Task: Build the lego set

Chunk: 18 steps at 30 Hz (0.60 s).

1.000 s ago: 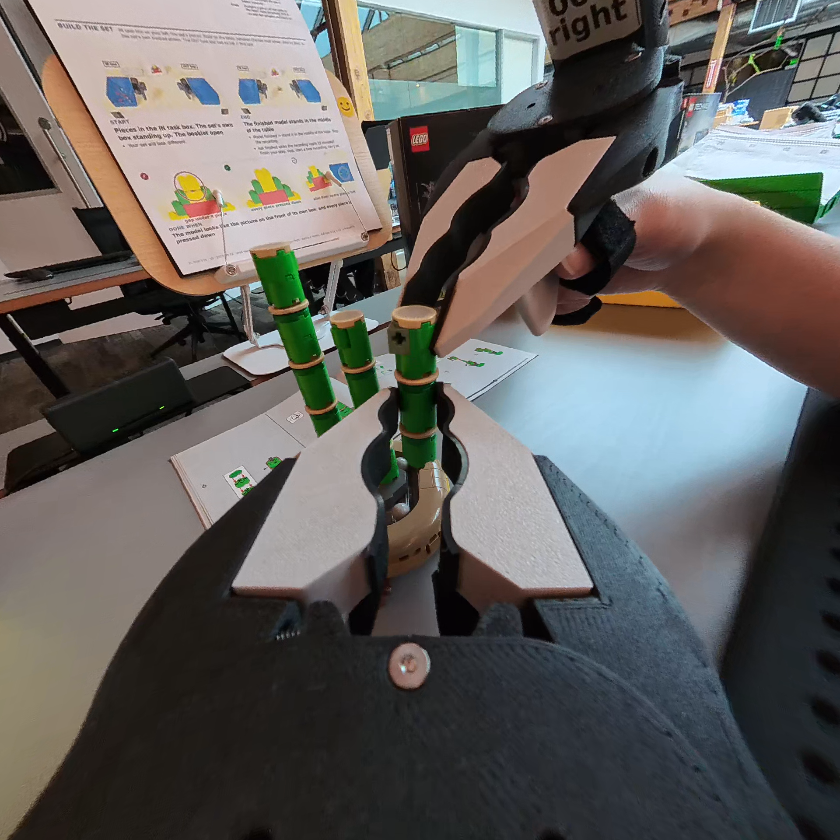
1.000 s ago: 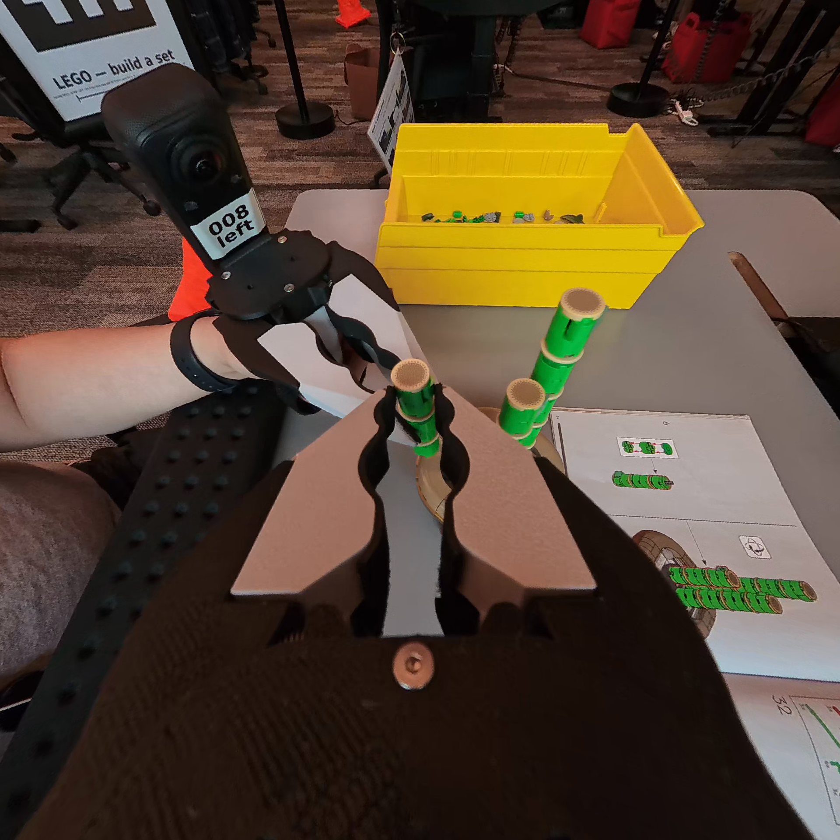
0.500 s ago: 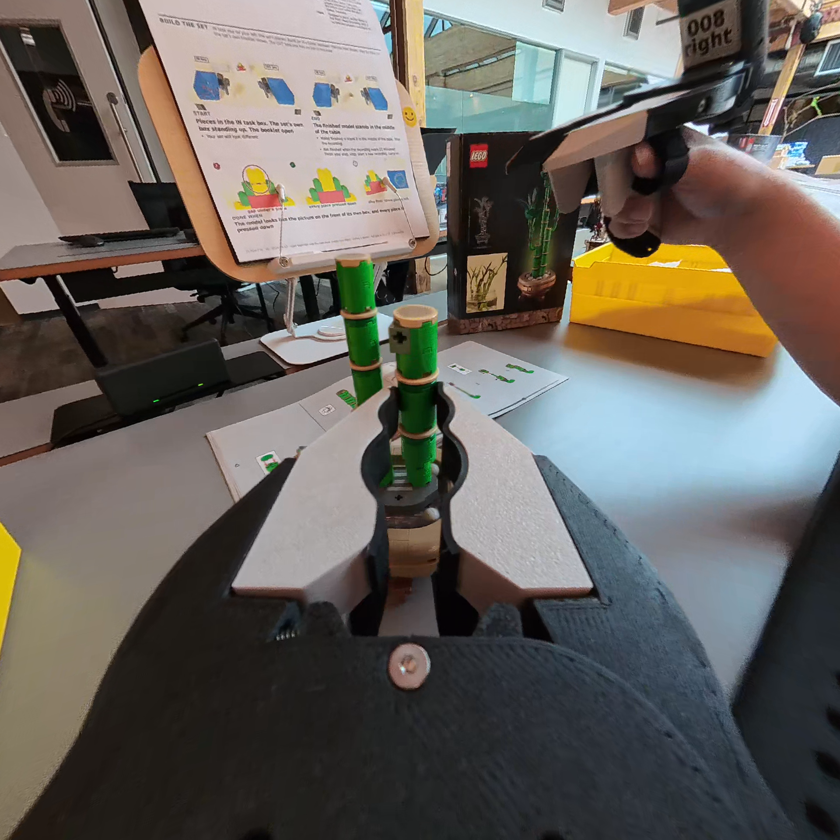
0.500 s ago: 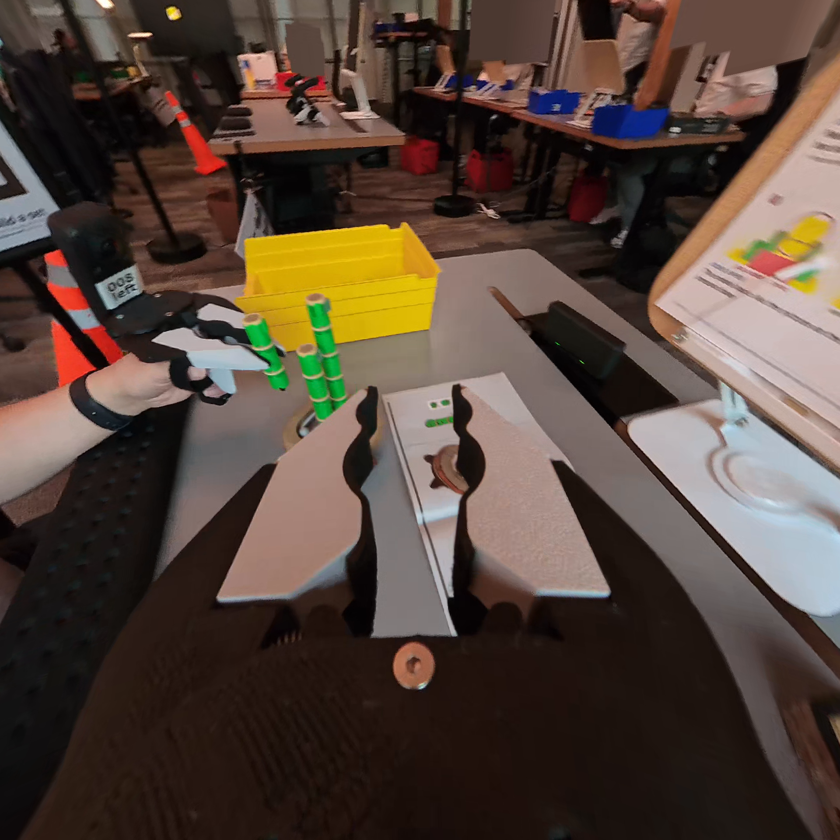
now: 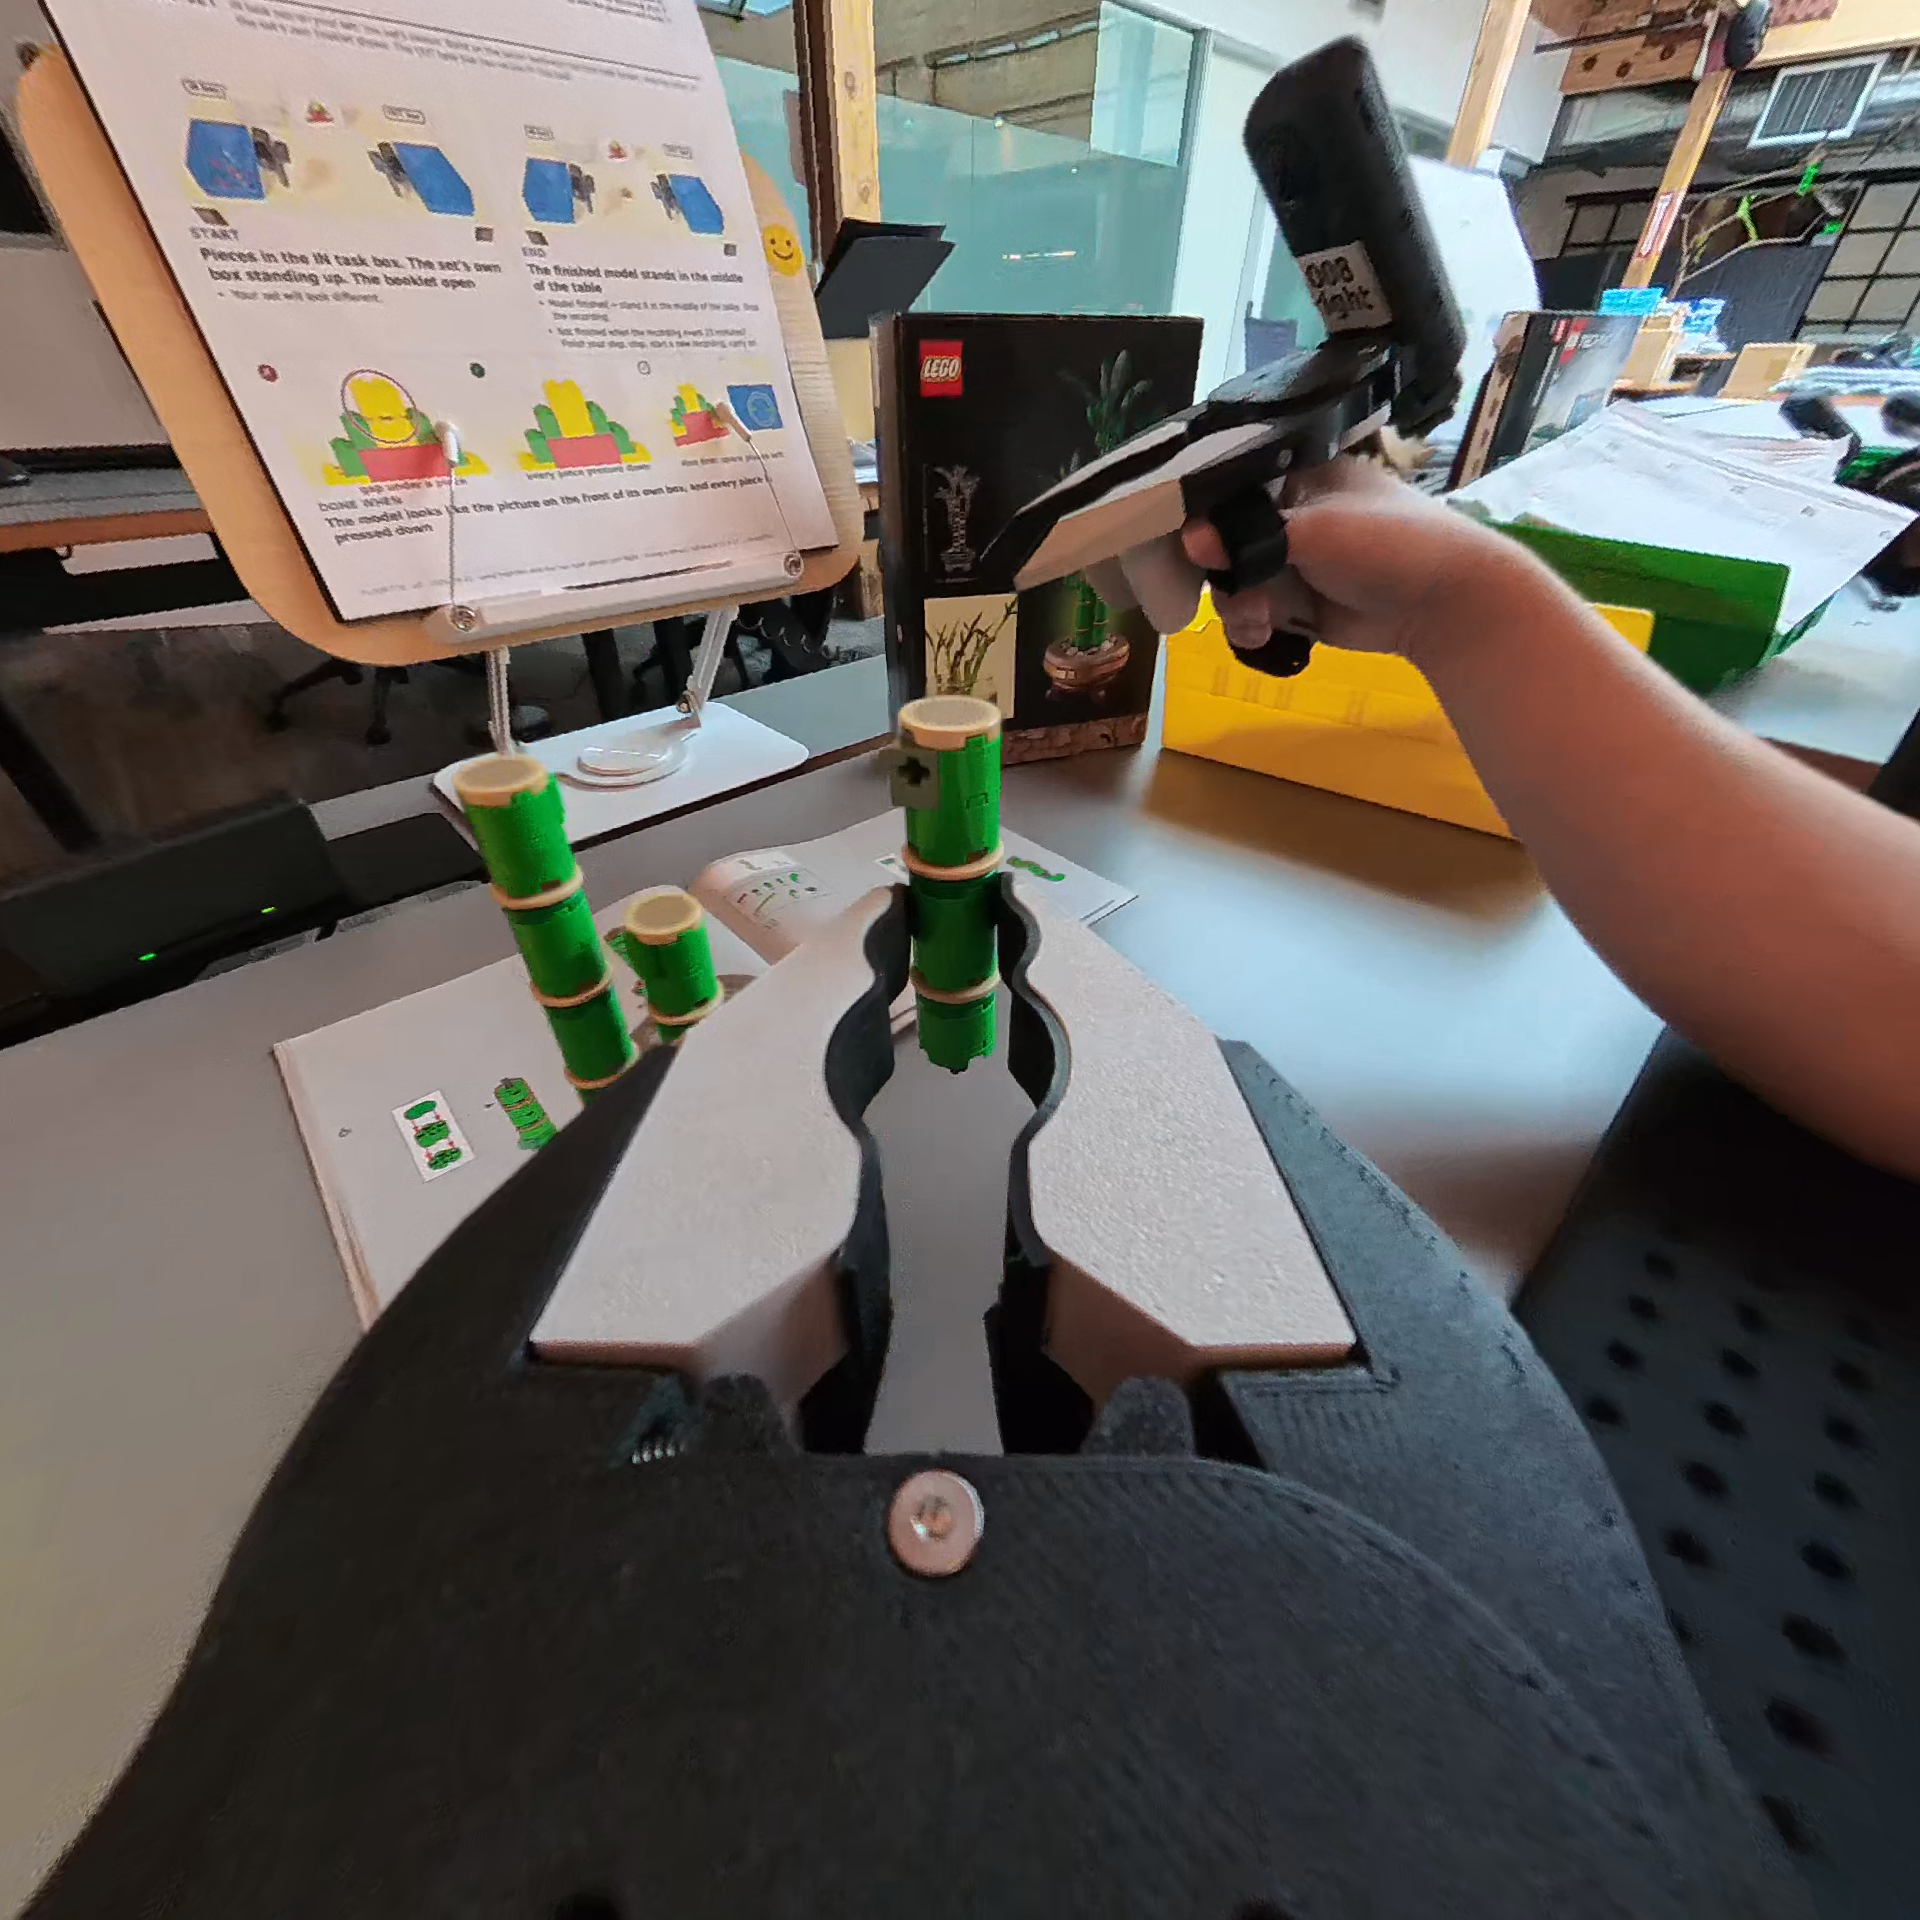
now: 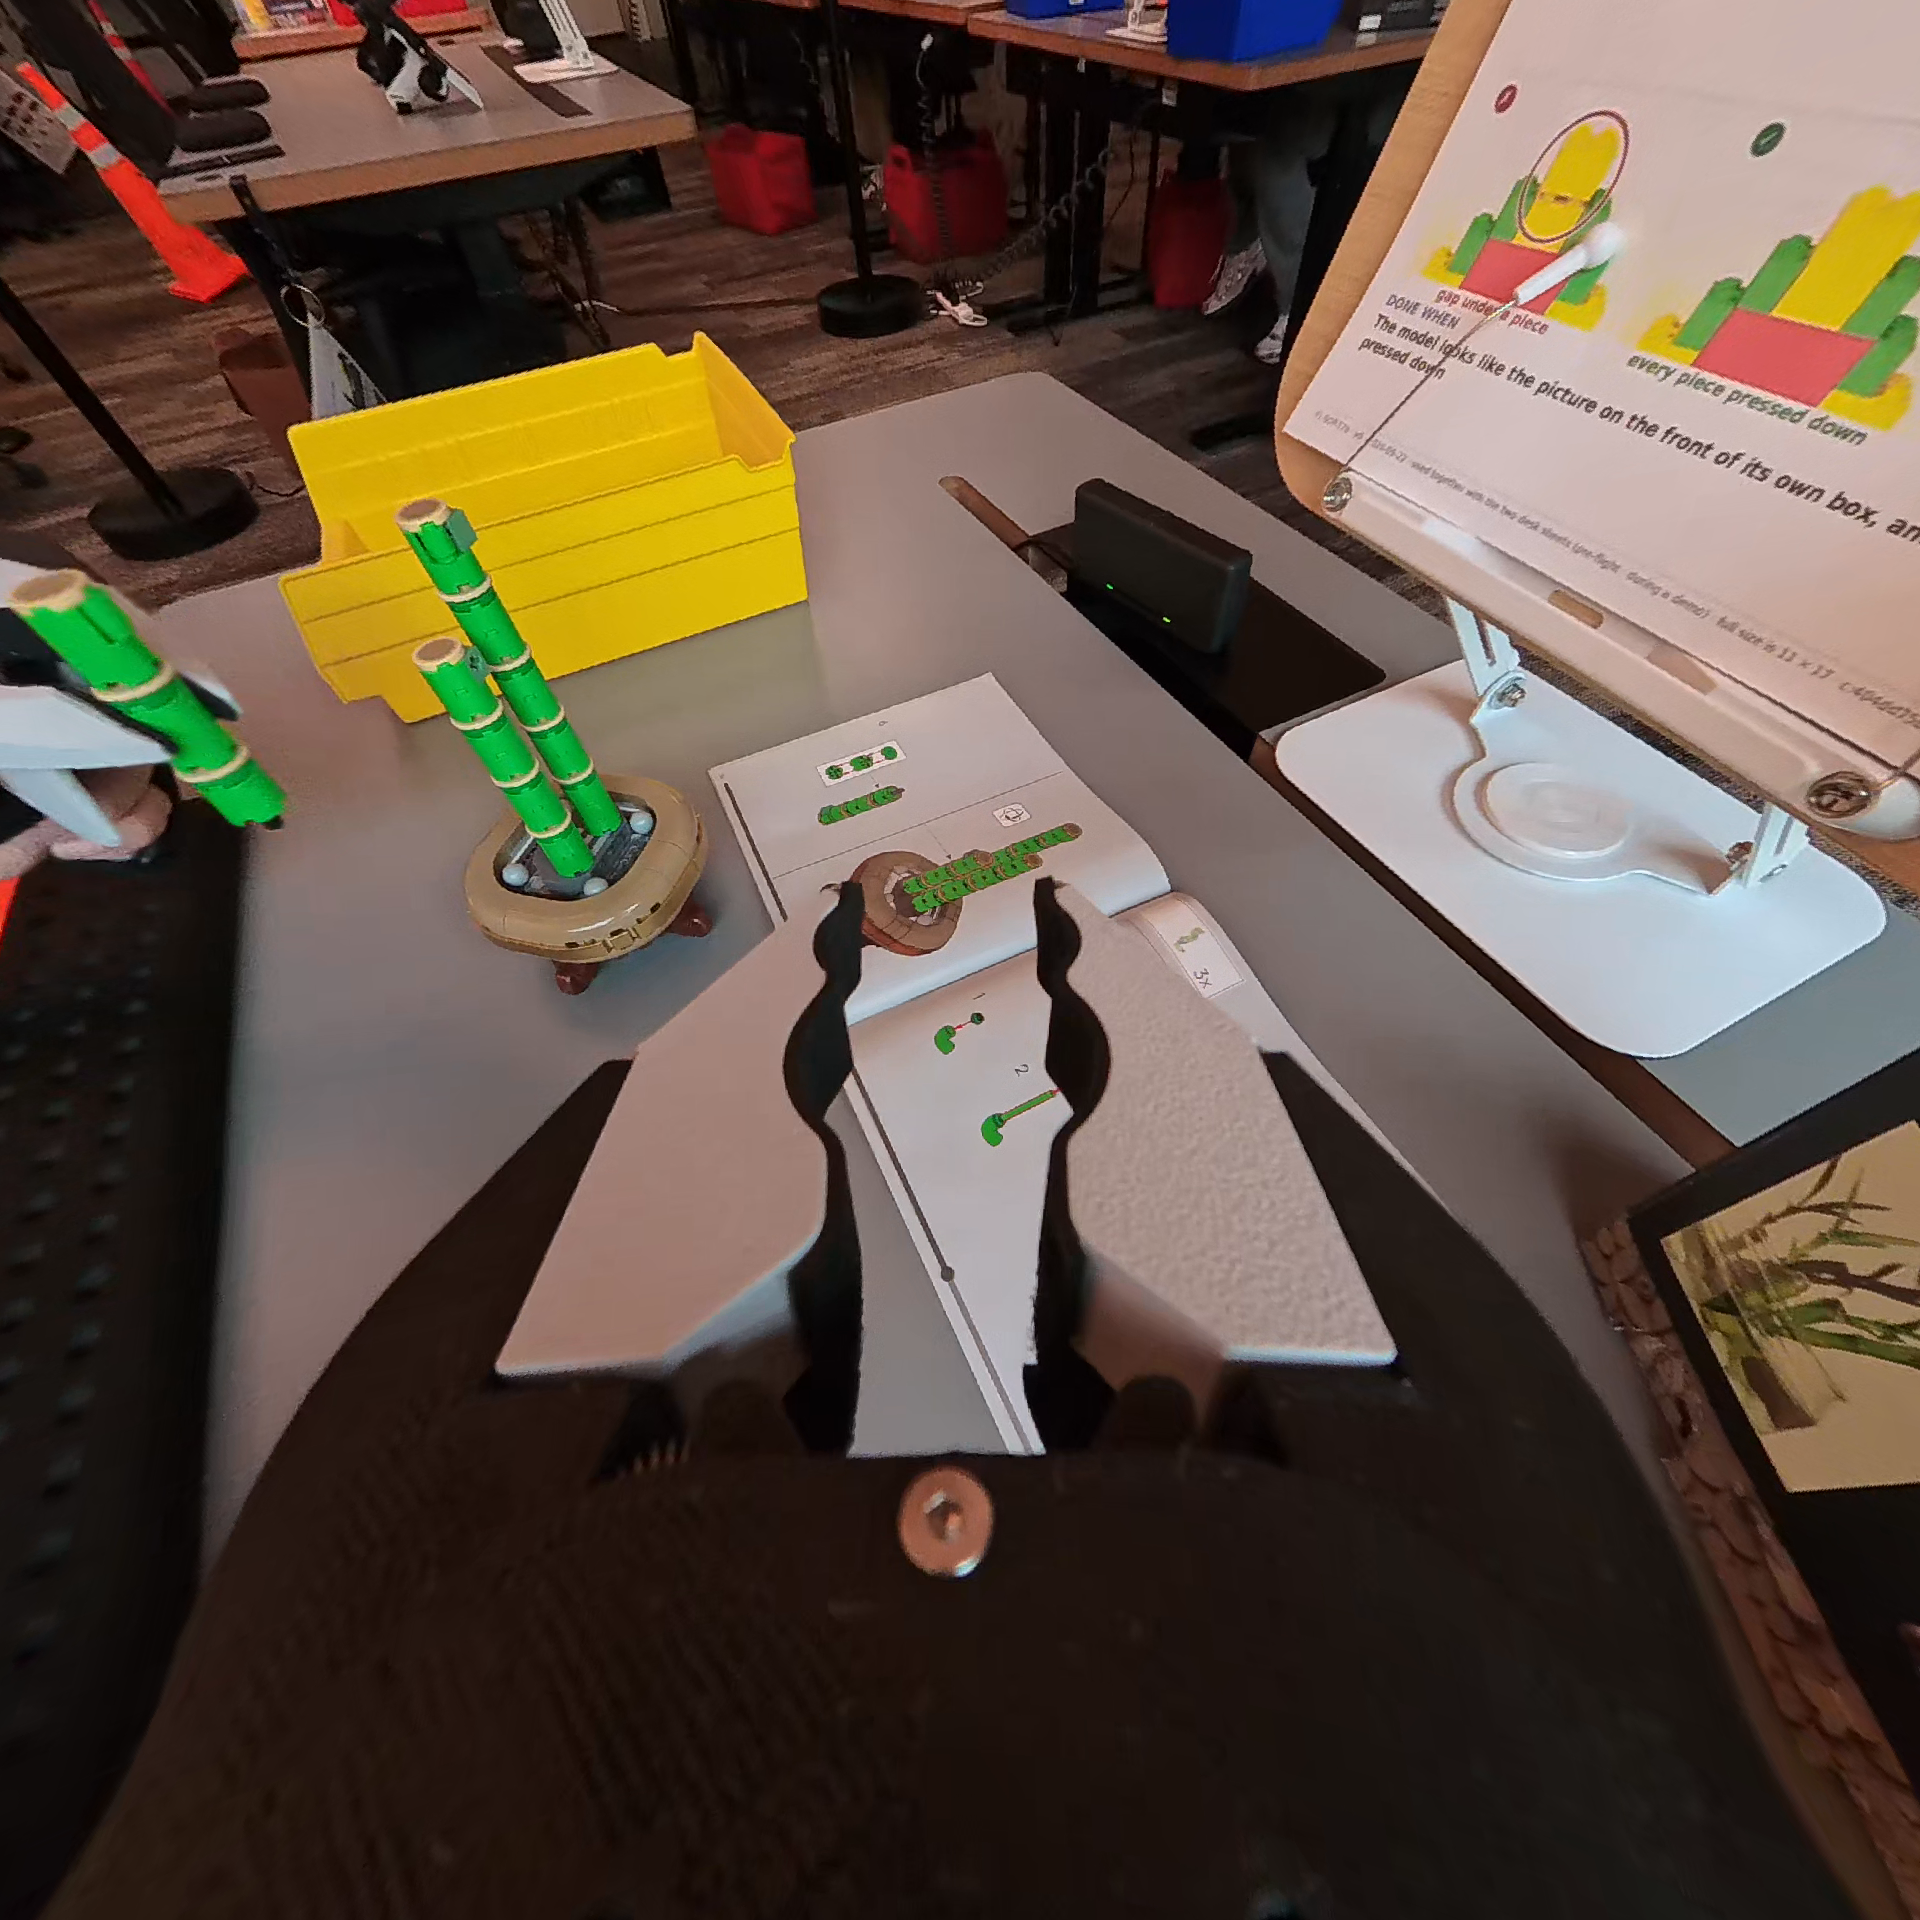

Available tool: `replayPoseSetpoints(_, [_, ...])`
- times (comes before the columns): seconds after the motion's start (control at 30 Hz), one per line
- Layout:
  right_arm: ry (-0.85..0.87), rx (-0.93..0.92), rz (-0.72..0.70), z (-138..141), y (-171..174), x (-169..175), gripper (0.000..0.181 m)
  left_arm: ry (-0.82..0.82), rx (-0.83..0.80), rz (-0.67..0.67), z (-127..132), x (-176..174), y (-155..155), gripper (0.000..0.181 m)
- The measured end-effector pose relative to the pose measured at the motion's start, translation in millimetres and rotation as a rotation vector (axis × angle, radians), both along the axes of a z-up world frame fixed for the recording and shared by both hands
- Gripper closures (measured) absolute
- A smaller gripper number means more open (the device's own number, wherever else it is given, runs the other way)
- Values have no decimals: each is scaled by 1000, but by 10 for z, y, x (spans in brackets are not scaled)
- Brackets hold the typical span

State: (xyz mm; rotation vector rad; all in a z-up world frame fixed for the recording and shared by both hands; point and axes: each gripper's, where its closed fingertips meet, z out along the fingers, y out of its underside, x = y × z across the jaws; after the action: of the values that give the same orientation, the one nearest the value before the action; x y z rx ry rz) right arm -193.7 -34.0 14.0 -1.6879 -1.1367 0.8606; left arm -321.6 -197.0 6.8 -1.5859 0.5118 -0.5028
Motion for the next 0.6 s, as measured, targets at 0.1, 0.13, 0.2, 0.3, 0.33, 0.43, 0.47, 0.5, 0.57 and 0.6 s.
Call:
replayPoseSetpoints(0.1, [4, -13, -1, -13, 4, 2, 149, -45, 7, 9, 91, 8, -84, 167])
replayPoseSetpoints(0.13, [7, -16, -2, -15, 5, 5, 149, -60, 15, 15, 119, -7, -100, 167])
replayPoseSetpoints(0.2, [12, -16, -2, -14, 8, 19, 149, -76, 16, 20, 143, -48, -116, 167])
replayPoseSetpoints(0.3, [16, -11, -4, -13, 24, 56, 149, -80, -13, 56, 115, -171, -91, 167])
replayPoseSetpoints(0.33, [17, -11, -7, -14, 31, 71, 149, -85, -19, 67, 103, -204, -84, 167])
replayPoseSetpoints(0.43, [14, -22, 1, -41, 31, 106, 149, -96, -44, 64, 44, -219, -78, 167])
replayPoseSetpoints(0.47, [4, -28, 6, -67, 25, 117, 149, -87, -50, 72, 22, -230, -64, 167])
replayPoseSetpoints(0.5, [-10, -32, 8, -96, 24, 127, 149, -78, -51, 82, 9, -242, -48, 167])
replayPoseSetpoints(0.57, [-40, -35, 7, -159, 30, 141, 149, -67, -46, 95, 14, -258, -19, 167])
replayPoseSetpoints(0.6, [-53, -35, 9, -186, 28, 141, 149, -66, -44, 98, 25, -263, -9, 167])
